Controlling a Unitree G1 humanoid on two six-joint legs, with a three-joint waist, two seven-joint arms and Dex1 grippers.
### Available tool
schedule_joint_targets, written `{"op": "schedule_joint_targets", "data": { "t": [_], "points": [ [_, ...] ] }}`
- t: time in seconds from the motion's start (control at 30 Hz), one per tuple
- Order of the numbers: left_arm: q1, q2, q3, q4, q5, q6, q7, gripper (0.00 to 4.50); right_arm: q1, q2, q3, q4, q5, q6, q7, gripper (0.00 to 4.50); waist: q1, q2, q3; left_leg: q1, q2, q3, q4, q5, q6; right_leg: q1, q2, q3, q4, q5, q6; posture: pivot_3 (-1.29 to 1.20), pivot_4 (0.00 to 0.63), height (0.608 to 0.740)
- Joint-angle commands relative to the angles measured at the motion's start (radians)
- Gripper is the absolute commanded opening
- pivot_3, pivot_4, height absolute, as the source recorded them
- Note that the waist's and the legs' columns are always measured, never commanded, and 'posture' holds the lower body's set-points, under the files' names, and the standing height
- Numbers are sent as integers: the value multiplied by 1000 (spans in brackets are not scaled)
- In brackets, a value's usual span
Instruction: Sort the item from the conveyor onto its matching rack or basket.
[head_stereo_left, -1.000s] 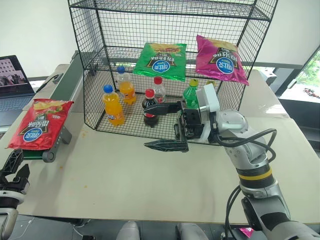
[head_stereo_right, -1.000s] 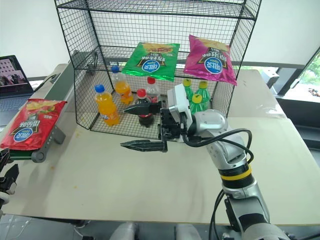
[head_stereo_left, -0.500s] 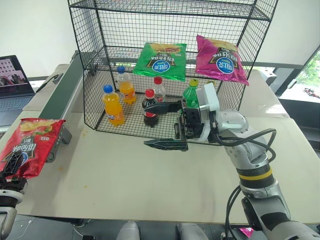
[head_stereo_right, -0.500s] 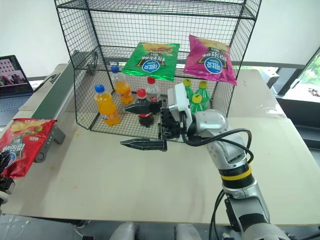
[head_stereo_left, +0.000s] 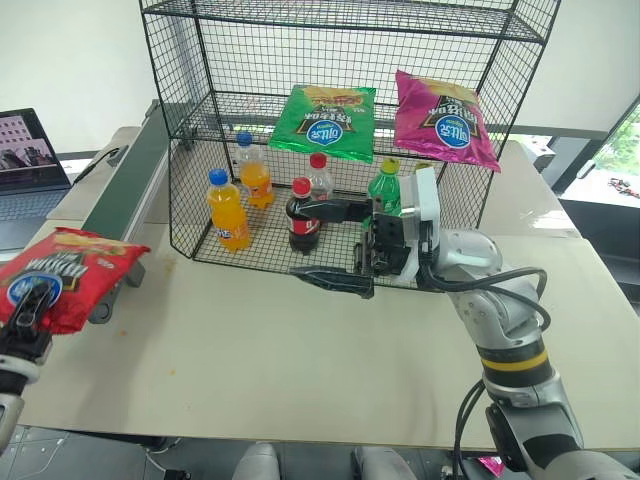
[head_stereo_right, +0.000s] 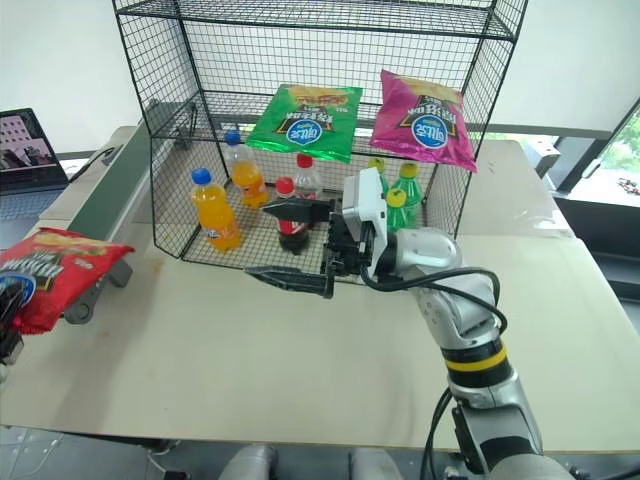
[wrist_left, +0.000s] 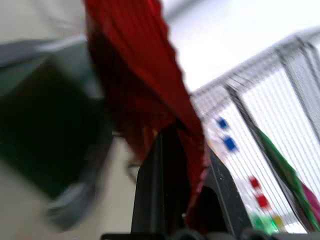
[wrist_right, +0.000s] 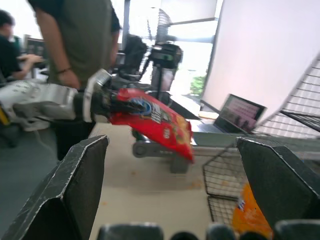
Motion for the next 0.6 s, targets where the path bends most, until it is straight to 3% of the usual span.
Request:
{"op": "schedule_joint_targets", "data": {
  "t": [0.03,0.2,0.37,0.47,0.6],
  "points": [
    [-75,69,-77,-150,-126,-15,47,96,27,8,-62,-73,-27,-4,-127,4500,1,0,0,0,0,0,0,0,0,0,0,0,0,0,0,0,150,740],
    [-463,184,-293,-99,-190,-36,92,96,54,21,-95,-130,-57,-6,-256,4500,16,-1,1,-1,0,-4,0,3,-4,-1,1,-2,0,1,0,0,150,740],
    [-869,142,-495,124,-75,-39,18,96,67,28,-100,-190,-82,-8,-333,4500,19,3,2,-1,-1,-3,-3,3,-4,0,1,-1,-1,1,0,0,150,740],
    [-976,97,-540,280,37,-36,-43,96,75,30,-103,-224,-90,0,-373,4500,18,6,2,-1,-2,-4,-3,3,-4,-1,1,-2,-2,1,0,0,150,740],
    [-994,25,-552,516,191,-47,-85,96,93,22,-116,-278,-104,19,-434,4500,17,10,1,0,-2,-3,-2,4,-4,0,1,-2,-1,1,0,0,150,740]
  ]
}}
